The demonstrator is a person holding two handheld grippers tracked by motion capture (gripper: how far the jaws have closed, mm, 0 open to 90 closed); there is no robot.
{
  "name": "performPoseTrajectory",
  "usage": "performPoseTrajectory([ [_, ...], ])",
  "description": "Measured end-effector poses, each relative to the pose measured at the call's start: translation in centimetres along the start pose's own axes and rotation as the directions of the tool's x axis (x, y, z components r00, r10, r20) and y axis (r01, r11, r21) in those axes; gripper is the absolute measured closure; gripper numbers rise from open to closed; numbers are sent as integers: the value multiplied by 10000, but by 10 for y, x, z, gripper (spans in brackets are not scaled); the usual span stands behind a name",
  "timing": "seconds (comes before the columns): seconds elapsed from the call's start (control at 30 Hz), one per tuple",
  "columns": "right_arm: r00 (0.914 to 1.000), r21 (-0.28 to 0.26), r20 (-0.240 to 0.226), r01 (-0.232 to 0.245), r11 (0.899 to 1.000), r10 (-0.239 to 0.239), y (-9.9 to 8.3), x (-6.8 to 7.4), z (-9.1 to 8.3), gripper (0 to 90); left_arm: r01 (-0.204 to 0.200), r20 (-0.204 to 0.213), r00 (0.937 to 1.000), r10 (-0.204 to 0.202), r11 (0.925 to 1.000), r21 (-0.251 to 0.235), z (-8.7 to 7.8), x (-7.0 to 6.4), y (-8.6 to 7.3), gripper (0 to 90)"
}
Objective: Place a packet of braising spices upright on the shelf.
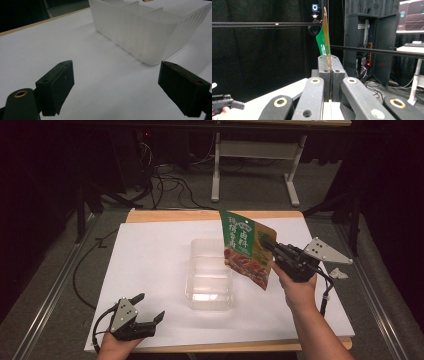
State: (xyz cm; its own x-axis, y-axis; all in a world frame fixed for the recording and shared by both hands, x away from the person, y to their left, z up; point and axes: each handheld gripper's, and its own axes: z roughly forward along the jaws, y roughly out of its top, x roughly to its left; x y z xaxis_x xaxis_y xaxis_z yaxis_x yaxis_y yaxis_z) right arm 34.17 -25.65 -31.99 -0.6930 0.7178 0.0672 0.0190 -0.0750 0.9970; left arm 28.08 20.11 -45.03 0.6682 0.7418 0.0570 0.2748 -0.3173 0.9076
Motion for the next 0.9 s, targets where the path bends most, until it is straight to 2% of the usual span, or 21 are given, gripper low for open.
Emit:
performPoseTrajectory([
  [0.4, 9987, -11, -488, -177, 9998, 176, -8, 0, 22, 900, 69, -45, 10000, -69, 10000, -22, 0, 0, -1, 141],
  [0.9, 9976, 216, -646, -239, 9995, 253, -21, 3, 55, 900, -25, -15, 10000, 25, 10000, -33, 0, 0, 0, 142],
])
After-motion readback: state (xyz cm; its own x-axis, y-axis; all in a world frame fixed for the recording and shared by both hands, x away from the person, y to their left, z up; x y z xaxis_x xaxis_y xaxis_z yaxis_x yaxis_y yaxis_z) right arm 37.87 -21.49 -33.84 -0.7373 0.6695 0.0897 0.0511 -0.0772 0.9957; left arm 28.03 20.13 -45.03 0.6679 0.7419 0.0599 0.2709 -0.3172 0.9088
